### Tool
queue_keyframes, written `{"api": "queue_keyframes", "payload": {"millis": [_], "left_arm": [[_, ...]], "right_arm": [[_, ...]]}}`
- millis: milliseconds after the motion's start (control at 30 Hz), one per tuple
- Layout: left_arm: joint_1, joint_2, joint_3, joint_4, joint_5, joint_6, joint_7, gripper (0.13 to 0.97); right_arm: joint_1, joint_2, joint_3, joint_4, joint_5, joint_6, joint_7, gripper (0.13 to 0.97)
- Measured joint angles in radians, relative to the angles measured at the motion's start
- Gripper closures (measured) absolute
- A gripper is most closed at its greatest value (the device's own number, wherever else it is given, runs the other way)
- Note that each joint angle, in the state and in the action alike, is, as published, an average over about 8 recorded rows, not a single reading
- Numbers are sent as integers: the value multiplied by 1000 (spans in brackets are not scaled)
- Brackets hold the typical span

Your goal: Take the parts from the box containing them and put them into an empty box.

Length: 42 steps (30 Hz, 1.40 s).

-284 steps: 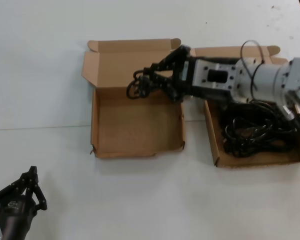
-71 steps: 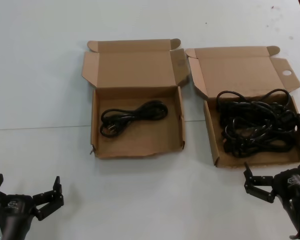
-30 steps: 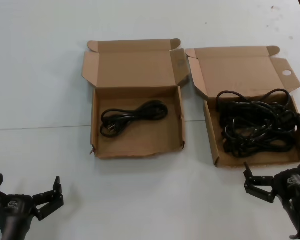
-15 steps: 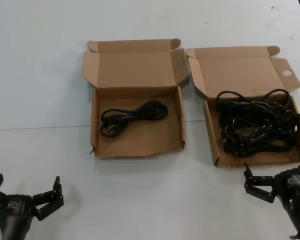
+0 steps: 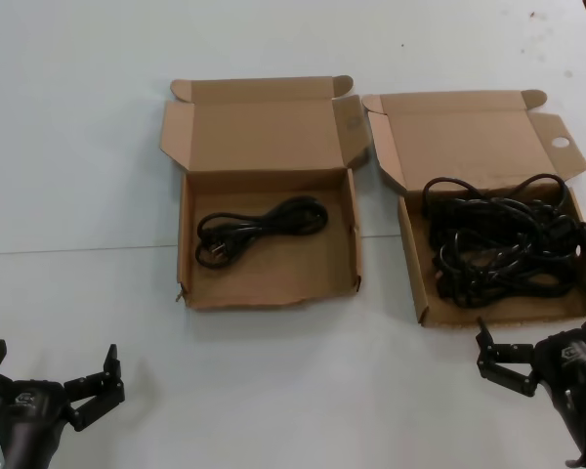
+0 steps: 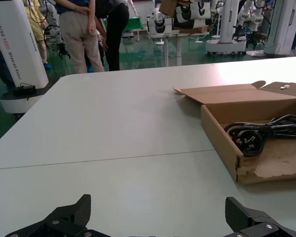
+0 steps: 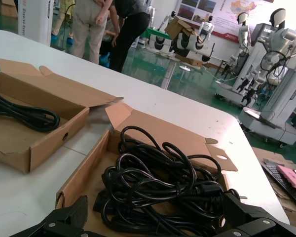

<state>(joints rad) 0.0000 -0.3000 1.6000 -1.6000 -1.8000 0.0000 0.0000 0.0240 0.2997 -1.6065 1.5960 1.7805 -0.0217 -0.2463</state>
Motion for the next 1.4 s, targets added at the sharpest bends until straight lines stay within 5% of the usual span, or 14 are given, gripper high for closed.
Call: {"api": "queue_keyframes", "payload": {"millis": [1400], "left_arm": [[0,0,0,0,0,0,0,132]], "right_arm": [[0,0,0,0,0,0,0,129]]}}
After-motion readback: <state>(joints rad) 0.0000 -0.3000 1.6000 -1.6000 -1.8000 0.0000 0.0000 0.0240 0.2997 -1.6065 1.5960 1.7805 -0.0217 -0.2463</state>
